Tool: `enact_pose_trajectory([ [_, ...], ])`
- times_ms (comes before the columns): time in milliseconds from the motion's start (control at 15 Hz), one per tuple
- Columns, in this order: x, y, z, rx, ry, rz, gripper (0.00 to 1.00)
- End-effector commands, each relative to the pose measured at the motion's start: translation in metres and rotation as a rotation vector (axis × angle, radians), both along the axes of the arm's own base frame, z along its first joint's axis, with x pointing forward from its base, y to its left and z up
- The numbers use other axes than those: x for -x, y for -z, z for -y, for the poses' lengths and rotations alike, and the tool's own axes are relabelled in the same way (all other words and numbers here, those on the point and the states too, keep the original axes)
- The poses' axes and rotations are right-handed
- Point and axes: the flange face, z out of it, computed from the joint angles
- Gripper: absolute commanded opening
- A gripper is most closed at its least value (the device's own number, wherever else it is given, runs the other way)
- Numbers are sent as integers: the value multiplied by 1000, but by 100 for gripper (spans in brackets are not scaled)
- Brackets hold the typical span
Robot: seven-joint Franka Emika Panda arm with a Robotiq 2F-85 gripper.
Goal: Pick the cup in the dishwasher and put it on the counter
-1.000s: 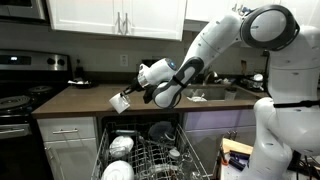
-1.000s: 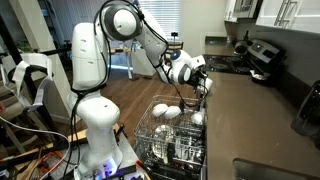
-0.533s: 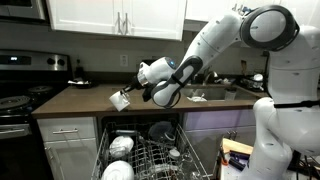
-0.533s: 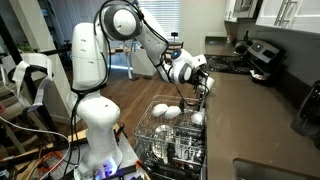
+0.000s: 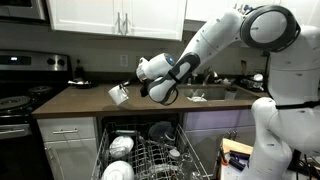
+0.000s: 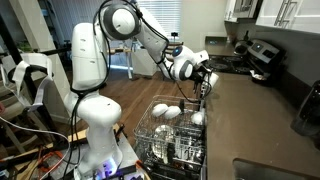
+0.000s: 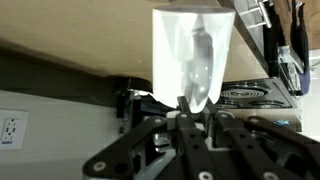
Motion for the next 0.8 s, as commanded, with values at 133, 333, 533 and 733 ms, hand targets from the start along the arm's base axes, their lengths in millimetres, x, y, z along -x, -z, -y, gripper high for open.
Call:
enact_pose_trajectory([
  [133,-16,9,-3,44,20,5,5],
  [333,-7,28,-5,32,12,-37,17],
  [533,-8,32,-7,37,7,-39,17],
  [733,-12,27,-5,46,16,-26,5],
])
